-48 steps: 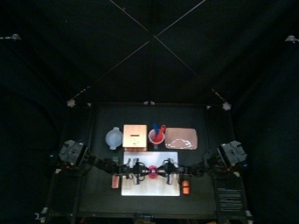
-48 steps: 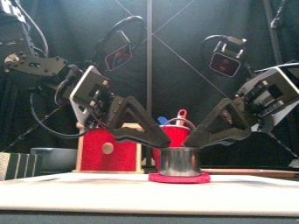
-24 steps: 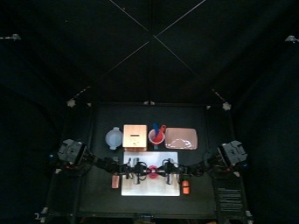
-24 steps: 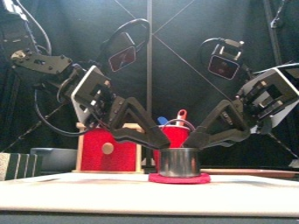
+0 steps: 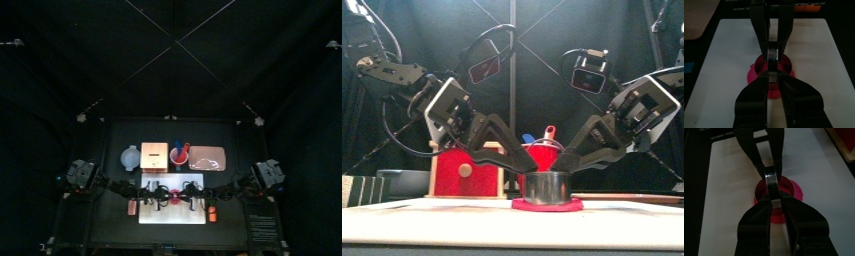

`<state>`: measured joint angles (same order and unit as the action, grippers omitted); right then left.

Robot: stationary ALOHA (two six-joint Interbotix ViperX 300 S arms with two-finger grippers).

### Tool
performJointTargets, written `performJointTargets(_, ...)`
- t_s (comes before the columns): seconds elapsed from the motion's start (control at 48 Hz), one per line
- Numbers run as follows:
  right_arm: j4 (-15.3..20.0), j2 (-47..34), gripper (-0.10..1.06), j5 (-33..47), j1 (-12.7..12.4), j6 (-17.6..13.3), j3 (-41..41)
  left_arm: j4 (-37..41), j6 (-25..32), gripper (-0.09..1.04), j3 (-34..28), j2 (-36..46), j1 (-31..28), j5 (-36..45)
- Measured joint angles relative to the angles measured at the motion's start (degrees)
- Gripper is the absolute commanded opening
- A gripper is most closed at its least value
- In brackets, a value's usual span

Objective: Get the cutter from the drawer then cut the dough then place the extra dough in the bowl
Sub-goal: Cut the dough

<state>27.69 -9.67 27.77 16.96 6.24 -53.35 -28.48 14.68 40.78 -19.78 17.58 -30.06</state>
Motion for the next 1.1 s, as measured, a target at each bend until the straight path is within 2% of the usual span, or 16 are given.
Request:
performJointTargets(0.458,0.3,0.0,0.50,-5.1,-0.1,0.0,0.6,-4.7,0.0,0.53,-1.3,-0.4,1.1,3.5)
performJointTargets(0.896,0.5,0.0,0.50,-5.5,-0.1,-0.1,1.1,-6.6,0.0,0.53,-1.9,-0.4,1.5,6.2)
performJointTargets(1.104,-0.5,-0.3,0.50,-5.5,-0.1,0.0,1.1,-6.2,0.0,0.53,-1.9,-0.8,1.5,7.1)
